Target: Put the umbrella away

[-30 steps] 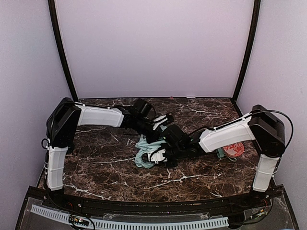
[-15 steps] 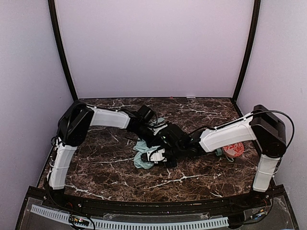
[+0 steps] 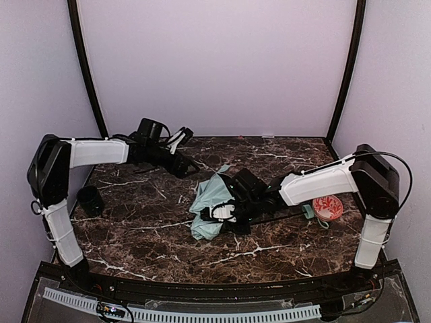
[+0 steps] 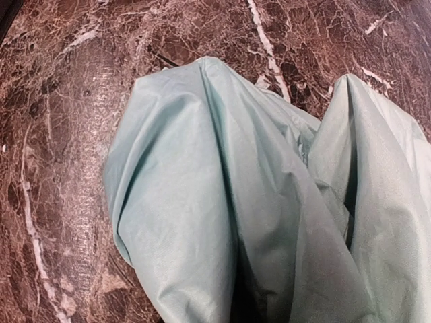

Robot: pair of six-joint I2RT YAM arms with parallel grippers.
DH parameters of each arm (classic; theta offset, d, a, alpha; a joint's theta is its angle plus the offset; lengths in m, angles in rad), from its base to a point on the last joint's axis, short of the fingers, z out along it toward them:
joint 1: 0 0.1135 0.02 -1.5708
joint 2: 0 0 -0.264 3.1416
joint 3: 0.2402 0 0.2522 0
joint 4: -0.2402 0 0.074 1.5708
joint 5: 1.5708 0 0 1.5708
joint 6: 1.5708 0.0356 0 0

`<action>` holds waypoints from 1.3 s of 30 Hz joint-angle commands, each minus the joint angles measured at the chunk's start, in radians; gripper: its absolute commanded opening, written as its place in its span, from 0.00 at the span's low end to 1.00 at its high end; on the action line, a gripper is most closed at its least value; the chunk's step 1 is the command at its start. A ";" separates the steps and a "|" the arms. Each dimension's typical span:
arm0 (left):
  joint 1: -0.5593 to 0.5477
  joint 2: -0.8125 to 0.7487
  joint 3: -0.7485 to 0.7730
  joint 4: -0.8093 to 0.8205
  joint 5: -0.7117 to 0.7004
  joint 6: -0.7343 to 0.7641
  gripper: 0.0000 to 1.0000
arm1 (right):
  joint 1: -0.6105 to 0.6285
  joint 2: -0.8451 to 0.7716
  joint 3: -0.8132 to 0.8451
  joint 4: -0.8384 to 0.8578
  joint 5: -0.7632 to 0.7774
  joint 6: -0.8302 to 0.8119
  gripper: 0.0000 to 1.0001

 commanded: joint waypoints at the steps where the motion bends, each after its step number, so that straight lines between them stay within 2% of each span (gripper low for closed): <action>1: -0.005 -0.246 -0.223 0.213 -0.111 0.021 0.99 | -0.025 0.086 0.019 -0.204 -0.076 0.092 0.11; 5: -0.007 -0.439 -0.423 0.301 -0.100 0.051 0.97 | -0.054 0.140 0.090 -0.271 -0.132 0.136 0.10; 8: -0.047 -0.565 -0.509 0.242 -0.008 0.144 0.80 | -0.082 0.188 0.147 -0.337 -0.202 0.175 0.09; 9: -0.082 -0.597 -0.534 0.219 0.005 0.199 0.73 | -0.092 0.207 0.164 -0.358 -0.223 0.193 0.09; 11: -0.186 -0.640 -0.588 0.173 -0.015 0.336 0.65 | -0.112 0.260 0.212 -0.408 -0.278 0.218 0.09; 14: -0.304 -0.661 -0.660 0.185 -0.087 0.484 0.62 | -0.145 0.319 0.271 -0.477 -0.349 0.242 0.08; 16: -0.343 -0.640 -0.690 0.235 -0.119 0.514 0.64 | -0.164 0.349 0.302 -0.508 -0.399 0.252 0.08; 19: -0.409 -0.546 -0.675 0.249 -0.195 0.598 0.81 | -0.182 0.384 0.334 -0.546 -0.440 0.268 0.07; 21: -0.436 -0.464 -0.643 0.246 -0.276 0.641 0.88 | -0.183 0.402 0.349 -0.565 -0.464 0.258 0.07; 25: -0.449 -0.319 -0.574 0.269 -0.402 0.677 0.92 | -0.187 0.427 0.377 -0.609 -0.544 0.231 0.07; 28: -0.450 -0.241 -0.535 0.247 -0.430 0.682 0.92 | -0.196 0.451 0.404 -0.638 -0.586 0.224 0.07; 30: -0.450 -0.192 -0.518 0.226 -0.474 0.669 0.90 | -0.203 0.457 0.413 -0.644 -0.617 0.219 0.07; 32: -0.449 -0.147 -0.496 0.176 -0.502 0.662 0.82 | -0.206 0.457 0.424 -0.643 -0.624 0.218 0.08; 35: -0.450 -0.117 -0.470 0.101 -0.477 0.654 0.56 | -0.212 0.453 0.453 -0.644 -0.629 0.218 0.14; 36: -0.450 -0.113 -0.464 0.075 -0.460 0.644 0.52 | -0.216 0.451 0.466 -0.643 -0.628 0.222 0.17; 39: -0.450 -0.090 -0.427 -0.047 -0.390 0.630 0.49 | -0.233 0.436 0.497 -0.630 -0.631 0.235 0.27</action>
